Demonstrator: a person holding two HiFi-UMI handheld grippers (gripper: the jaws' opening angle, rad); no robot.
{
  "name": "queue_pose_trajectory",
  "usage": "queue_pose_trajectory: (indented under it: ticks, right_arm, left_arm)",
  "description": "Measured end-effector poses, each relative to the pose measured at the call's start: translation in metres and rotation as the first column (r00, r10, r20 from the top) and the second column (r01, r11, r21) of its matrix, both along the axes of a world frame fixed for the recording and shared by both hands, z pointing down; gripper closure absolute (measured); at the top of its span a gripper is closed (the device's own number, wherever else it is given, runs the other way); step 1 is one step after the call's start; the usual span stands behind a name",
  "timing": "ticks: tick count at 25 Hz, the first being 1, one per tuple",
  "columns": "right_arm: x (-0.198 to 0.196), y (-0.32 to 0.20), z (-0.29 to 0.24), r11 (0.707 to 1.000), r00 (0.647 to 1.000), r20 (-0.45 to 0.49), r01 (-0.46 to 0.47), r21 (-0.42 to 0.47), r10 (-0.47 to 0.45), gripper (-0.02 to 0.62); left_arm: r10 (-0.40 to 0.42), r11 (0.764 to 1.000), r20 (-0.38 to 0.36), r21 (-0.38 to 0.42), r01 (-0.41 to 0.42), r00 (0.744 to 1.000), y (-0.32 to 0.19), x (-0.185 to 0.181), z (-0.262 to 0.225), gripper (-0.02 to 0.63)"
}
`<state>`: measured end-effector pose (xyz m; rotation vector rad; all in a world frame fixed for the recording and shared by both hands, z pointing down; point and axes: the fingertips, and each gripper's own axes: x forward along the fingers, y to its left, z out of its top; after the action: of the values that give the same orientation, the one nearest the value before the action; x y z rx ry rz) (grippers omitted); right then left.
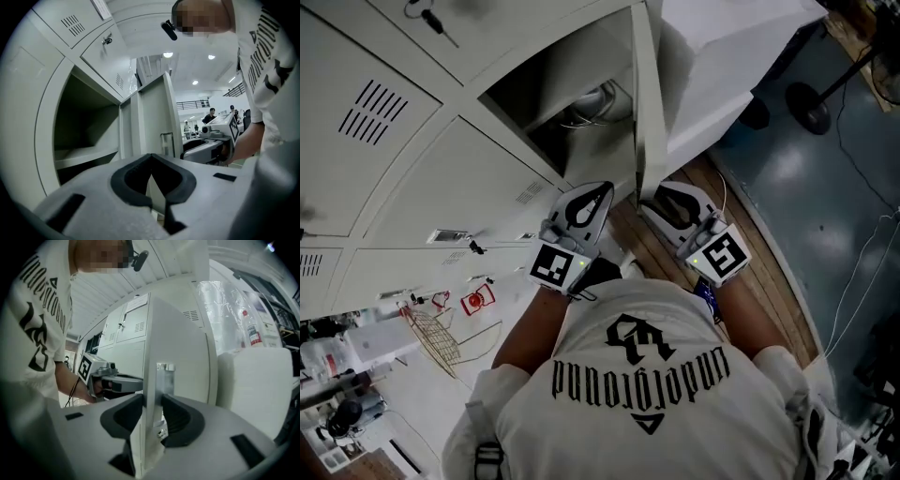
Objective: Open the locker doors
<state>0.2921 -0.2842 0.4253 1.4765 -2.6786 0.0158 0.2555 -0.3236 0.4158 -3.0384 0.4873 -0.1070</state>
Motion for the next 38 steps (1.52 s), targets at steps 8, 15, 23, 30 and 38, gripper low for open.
queue_pose_trajectory:
  ticks: [8,15,23,30,38]
  right_arm:
    - [0.059,0.027,0.003,0.994,0.994,0.007,-0.112,-0.016,0.113,0.494]
    - [0.123,0.035,0.006,0.976,0.976,0.001,-0.216,-0.014,0.216,0.511]
    - [0.185,0.028,0.007,0.945,0.945,-0.004,-0.327,-0.013,0.327,0.512]
    - [0.219,0.015,0.008,0.916,0.916,-0.009,-0.401,-0.001,0.401,0.579]
    - [0.234,0.008,0.007,0.906,0.906,0.004,-0.423,-0.005,0.423,0.581]
  left_arm:
    - [0.095,0.995,0.007,0.006,-0.095,0.995,0.012,0.039,-0.002,0.598]
    - [0.133,0.991,0.019,0.008,-0.134,0.991,0.017,0.053,-0.002,0.598]
    - [0.129,0.992,0.026,0.014,-0.129,0.991,0.013,0.048,-0.003,0.598]
    - [0.117,0.993,0.027,0.022,-0.117,0.993,0.012,0.040,-0.006,0.598]
    - [0.095,0.995,0.024,0.025,-0.096,0.995,0.009,0.031,-0.008,0.598]
